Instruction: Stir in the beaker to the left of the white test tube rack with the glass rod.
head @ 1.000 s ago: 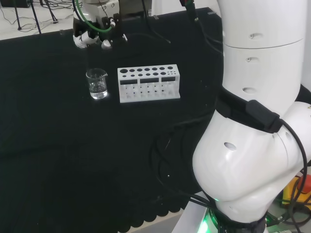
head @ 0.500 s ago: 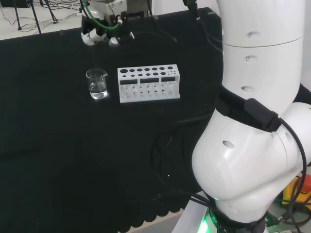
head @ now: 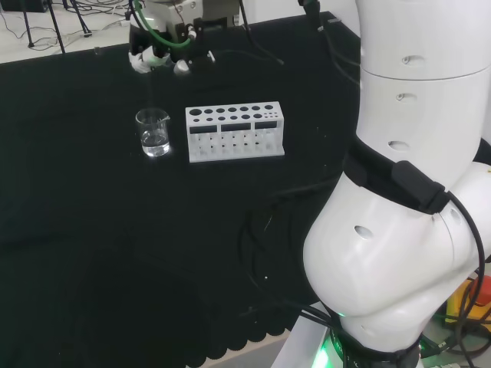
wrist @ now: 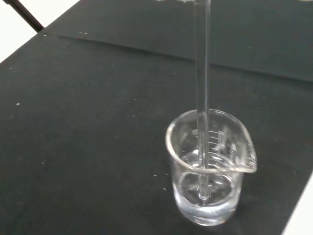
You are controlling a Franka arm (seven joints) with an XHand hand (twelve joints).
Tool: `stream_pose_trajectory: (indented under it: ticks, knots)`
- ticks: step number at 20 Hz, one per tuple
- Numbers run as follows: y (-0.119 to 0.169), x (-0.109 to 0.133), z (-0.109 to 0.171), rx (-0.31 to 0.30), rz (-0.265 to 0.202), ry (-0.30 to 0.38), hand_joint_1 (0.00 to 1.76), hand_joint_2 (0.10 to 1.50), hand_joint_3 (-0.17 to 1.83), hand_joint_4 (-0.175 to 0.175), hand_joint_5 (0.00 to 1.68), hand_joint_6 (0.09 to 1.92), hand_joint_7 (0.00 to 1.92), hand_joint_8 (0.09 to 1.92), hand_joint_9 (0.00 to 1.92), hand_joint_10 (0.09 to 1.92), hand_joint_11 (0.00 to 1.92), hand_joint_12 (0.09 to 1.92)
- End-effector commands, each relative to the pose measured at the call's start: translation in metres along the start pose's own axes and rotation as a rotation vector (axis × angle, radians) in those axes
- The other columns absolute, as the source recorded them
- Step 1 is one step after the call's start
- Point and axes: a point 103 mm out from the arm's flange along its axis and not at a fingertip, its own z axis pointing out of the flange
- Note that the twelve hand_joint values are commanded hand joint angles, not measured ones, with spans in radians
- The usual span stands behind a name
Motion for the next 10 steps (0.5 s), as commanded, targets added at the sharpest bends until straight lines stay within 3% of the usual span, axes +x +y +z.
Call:
stream_pose_trajectory:
  ticks: [1,10]
  knots:
    - [0.021,0.016,0.003,-0.004,-0.038,-0.002,1.31,1.11,-0.17,-0.175,1.16,0.43,1.2,0.95,1.6,0.73,1.59,0.75]
    - [0.019,-0.017,-0.001,-0.006,-0.002,-0.01,1.31,1.11,-0.17,-0.175,1.16,0.44,1.2,0.95,1.6,0.73,1.59,0.75]
